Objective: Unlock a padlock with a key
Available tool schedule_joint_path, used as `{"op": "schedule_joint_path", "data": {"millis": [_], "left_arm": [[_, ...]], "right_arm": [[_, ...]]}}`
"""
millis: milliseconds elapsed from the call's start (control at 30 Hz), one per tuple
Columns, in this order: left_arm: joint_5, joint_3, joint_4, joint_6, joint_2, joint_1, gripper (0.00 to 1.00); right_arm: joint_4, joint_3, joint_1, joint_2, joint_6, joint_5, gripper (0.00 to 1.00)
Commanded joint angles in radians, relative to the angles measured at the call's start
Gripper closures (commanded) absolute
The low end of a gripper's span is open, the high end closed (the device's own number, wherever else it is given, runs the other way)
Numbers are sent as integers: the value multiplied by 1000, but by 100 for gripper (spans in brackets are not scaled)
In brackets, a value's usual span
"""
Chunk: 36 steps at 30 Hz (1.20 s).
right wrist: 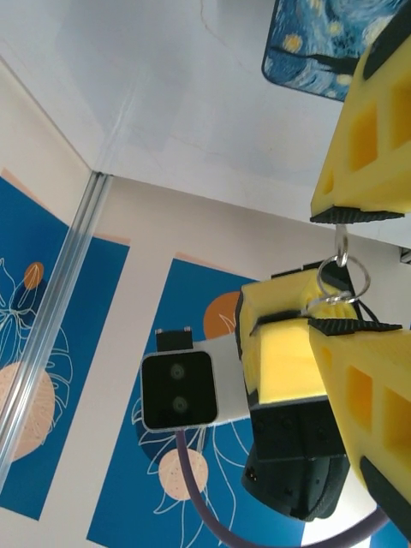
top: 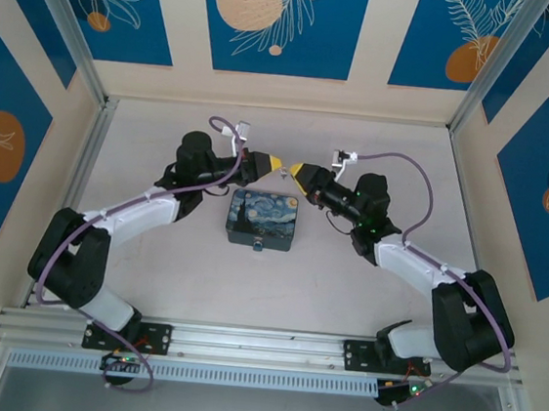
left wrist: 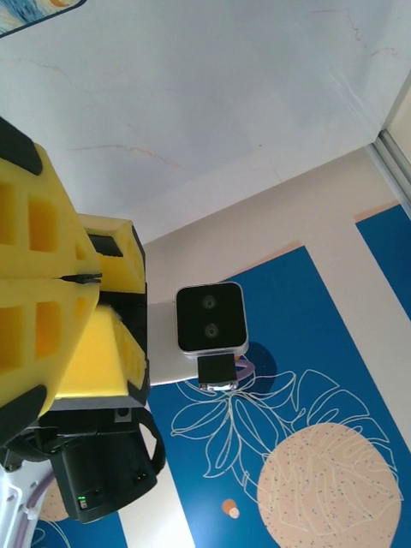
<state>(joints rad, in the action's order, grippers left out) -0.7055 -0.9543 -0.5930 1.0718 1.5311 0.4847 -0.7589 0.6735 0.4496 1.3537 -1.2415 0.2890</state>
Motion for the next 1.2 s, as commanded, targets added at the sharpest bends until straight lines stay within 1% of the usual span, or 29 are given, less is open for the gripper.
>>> {"op": "schedule_joint_path", "data": {"millis": [0,133,333,567,767,1067,1167], "left_arm": [[4,9,-82,50,10,3,100],[15,12,-108,84,25,8,100],[26,12,-143,129,45,11,100],[28,5,-140,139,58,11,100],[34,2,-154,155,70,11,100],[35,-1,-151,157,69,11,100],[35,-1,-149,155,69,10,100]], "right_arm": [[-112,36,12,25,-19,-19,65],[-155,36,20,48,-35,-23,68],[-177,32,27,65,-45,-27,70],[-178,26,27,69,-47,-24,75],[-179,23,29,77,-49,-19,76],[-184,23,28,93,-56,-23,83],[-183,23,29,95,-56,-23,84]]}}
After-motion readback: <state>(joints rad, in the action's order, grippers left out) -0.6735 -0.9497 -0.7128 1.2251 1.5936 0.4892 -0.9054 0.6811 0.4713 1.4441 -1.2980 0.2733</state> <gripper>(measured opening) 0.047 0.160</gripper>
